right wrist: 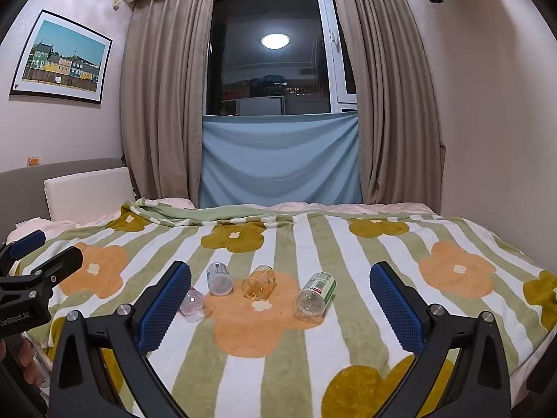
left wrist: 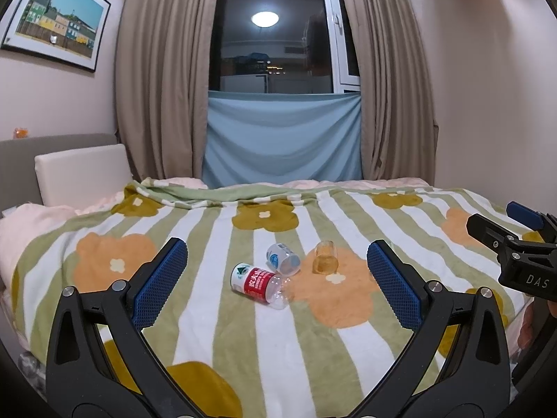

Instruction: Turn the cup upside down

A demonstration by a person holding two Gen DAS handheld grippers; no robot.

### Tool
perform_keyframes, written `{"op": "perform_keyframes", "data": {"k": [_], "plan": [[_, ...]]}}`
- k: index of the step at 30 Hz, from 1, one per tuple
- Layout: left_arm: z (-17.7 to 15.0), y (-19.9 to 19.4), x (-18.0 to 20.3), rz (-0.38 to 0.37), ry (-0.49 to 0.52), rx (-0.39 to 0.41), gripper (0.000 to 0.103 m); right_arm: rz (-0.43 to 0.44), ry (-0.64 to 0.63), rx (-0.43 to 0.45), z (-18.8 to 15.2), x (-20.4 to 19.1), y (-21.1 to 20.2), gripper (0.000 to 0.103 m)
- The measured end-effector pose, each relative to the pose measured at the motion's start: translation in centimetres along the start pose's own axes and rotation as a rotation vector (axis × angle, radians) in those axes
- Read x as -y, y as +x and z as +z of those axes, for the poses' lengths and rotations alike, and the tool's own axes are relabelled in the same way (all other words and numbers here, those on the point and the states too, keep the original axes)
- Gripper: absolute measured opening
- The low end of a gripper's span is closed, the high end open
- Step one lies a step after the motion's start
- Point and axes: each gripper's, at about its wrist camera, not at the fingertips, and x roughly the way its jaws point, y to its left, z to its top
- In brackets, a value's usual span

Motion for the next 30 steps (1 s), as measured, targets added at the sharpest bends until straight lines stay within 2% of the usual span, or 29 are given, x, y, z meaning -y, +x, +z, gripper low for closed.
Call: {"op": "perform_keyframes", "data": {"k": [30], "plan": [[-0.74, -0.32, 0.01, -0.008, 0.002, 0.005, 0.103, -0.001, 0.004, -0.001, -0.2, -0.05, -0.05, 0.103]]}}
